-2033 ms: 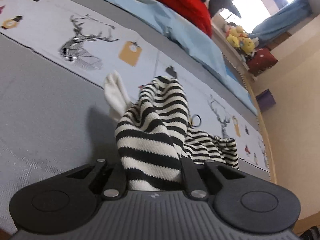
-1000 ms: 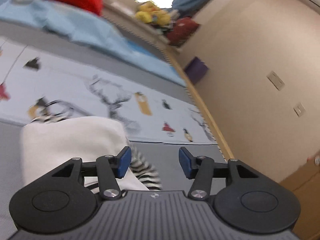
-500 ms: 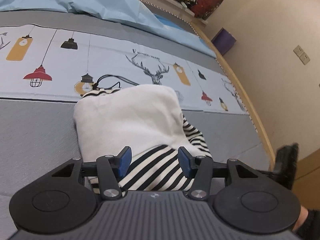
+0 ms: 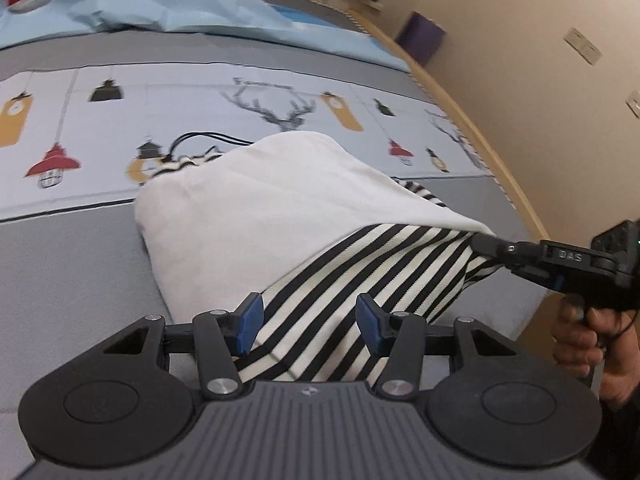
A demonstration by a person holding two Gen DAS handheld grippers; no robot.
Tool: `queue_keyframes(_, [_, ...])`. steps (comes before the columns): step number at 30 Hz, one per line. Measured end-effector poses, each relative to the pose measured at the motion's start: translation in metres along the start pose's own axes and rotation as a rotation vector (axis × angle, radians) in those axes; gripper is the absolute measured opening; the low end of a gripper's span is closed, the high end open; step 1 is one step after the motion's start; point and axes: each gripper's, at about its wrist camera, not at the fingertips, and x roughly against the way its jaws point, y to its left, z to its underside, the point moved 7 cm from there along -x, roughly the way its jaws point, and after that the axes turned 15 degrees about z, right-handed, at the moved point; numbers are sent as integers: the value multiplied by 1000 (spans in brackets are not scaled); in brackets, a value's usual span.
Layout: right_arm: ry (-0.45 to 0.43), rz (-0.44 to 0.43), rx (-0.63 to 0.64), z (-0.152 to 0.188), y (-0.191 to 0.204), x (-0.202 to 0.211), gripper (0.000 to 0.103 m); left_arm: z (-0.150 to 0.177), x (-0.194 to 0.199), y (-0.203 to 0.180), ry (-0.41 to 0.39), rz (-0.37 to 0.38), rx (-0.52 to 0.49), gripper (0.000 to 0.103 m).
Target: Fold small clothes
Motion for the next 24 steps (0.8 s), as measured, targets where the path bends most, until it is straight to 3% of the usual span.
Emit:
queue_keyframes(2, [24,31,-28,1,-17,4,3,3,-6,-7,17,20,-27,56])
queue_keyframes(6, [226,223,-88,28,-62,-18,3,16,-24,-19,100,54,-86,56])
queue_keyframes(9, [304,312,-48,42,-72,-30,3,37,-47,-15,211,10,-142,56])
queue_keyframes(12, [303,334,22,46,-61,-35,3,60,-67,-6,309,-106,-265,56])
queue_keyframes(15, [278,354,80,43,-51,-36,10,64,-70,-6,310,-113,-304,60])
queue_keyframes(16, [237,383,110,38,-48,-32,19,63,-69,-6,298,-100,-288,60])
queue_keyframes(18, [82,431,191,21,-38,-17,21,62,-65,-3,282,-80,-276,60])
queue_keyframes(20, [-36,378,264,10,-19,-6,23,60,-60,-4,268,-63,-290,60])
queue_keyframes(21, [-54,319,278,9,-11,-3,23,58,-58,-5,255,-52,-288,60])
queue_keyframes(24, [2,169,339,23,12,-10,23,48,-45,-5,182,-19,-254,60])
